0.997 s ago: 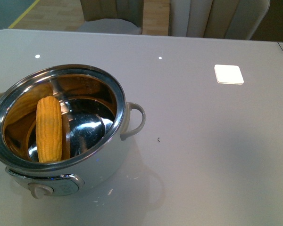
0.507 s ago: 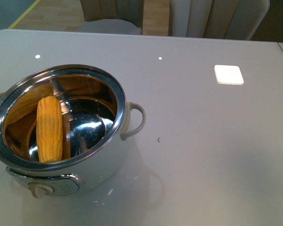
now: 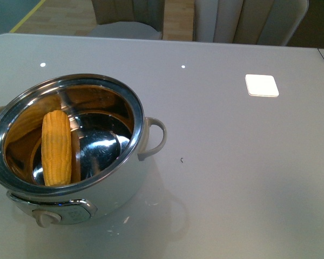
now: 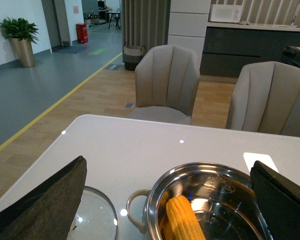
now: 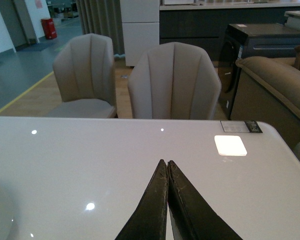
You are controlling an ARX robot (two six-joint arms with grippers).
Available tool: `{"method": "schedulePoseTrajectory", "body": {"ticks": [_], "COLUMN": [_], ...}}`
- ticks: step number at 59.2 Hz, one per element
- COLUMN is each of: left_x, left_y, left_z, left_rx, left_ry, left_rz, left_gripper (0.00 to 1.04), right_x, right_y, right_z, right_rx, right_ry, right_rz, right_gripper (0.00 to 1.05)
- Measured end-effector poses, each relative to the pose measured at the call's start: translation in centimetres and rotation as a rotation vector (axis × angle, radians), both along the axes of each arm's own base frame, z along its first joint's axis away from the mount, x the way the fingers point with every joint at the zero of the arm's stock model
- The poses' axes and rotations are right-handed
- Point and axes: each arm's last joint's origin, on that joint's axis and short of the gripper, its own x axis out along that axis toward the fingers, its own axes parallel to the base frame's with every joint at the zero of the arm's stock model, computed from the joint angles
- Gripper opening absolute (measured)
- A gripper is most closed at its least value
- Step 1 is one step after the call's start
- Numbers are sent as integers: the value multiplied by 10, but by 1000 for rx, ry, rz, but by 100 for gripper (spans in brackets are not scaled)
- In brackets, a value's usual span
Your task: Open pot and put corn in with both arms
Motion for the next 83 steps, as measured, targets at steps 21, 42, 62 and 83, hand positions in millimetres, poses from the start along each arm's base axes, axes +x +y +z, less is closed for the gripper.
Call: {"method": "schedulePoseTrajectory", "body": {"ticks": [21, 42, 62, 83], "left_x": [0, 0, 0, 0], "left_y": [0, 0, 0, 0], "left_z": [0, 0, 0, 0], "left_rx": [0, 0, 0, 0], "left_ry": [0, 0, 0, 0], "left_rz": [0, 0, 0, 0], "left_gripper": [98, 98, 98, 98], "right_x": [-7, -19, -19, -19], "right_y": [0, 0, 0, 0], "right_z": [-1, -3, -3, -3], "right_rx": [0, 0, -1, -1], "right_ry": [0, 6, 6, 6], "right_rz": [0, 0, 0, 0], "right_gripper": [2, 2, 72, 96]}}
